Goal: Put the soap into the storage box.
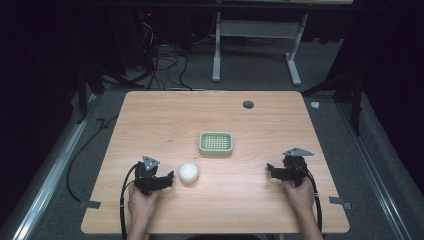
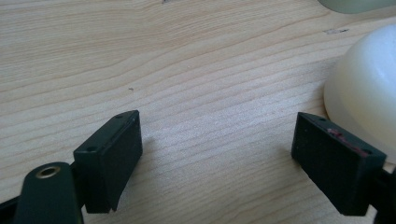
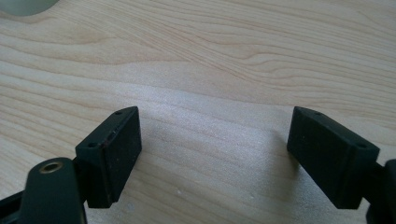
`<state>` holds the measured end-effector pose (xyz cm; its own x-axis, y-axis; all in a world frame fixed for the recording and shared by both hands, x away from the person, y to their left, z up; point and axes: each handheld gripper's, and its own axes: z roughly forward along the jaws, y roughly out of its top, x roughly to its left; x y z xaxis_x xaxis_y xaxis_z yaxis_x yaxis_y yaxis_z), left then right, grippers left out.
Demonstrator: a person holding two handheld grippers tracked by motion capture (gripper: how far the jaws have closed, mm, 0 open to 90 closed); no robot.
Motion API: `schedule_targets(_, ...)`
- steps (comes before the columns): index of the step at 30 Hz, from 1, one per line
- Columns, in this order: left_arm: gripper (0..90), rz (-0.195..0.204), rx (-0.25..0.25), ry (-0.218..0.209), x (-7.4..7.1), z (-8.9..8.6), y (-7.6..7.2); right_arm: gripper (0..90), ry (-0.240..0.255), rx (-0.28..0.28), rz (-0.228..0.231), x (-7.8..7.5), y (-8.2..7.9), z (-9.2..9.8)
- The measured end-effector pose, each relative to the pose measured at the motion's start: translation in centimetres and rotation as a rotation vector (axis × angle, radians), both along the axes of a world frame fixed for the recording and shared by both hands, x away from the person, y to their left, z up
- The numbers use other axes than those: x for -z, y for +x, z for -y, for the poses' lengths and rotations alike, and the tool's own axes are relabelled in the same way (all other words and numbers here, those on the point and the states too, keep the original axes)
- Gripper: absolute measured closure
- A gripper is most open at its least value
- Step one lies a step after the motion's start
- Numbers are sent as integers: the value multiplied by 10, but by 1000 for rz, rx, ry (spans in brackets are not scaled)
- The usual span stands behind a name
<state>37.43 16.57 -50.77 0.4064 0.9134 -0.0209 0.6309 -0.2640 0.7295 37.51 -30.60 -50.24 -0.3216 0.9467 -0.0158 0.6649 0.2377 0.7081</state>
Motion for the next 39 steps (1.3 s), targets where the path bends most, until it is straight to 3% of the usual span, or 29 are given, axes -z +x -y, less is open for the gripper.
schedule_targets(15,161,-4,11,3,0,0,0,185,2,-2,-1,0,0,0)
schedule_targets(23,161,11,1,-44,-5,-5,-2,185,3,-3,-1,0,-1,0)
schedule_targets(29,152,8,26,-36,-9,-5,-8,186,3,-3,1,0,-1,0)
schedule_targets(34,148,22,47,-70,-17,-7,-15,186,4,-3,1,0,-1,0)
schedule_targets(39,138,40,67,-67,-22,-3,-23,186,4,-3,-1,0,-1,0)
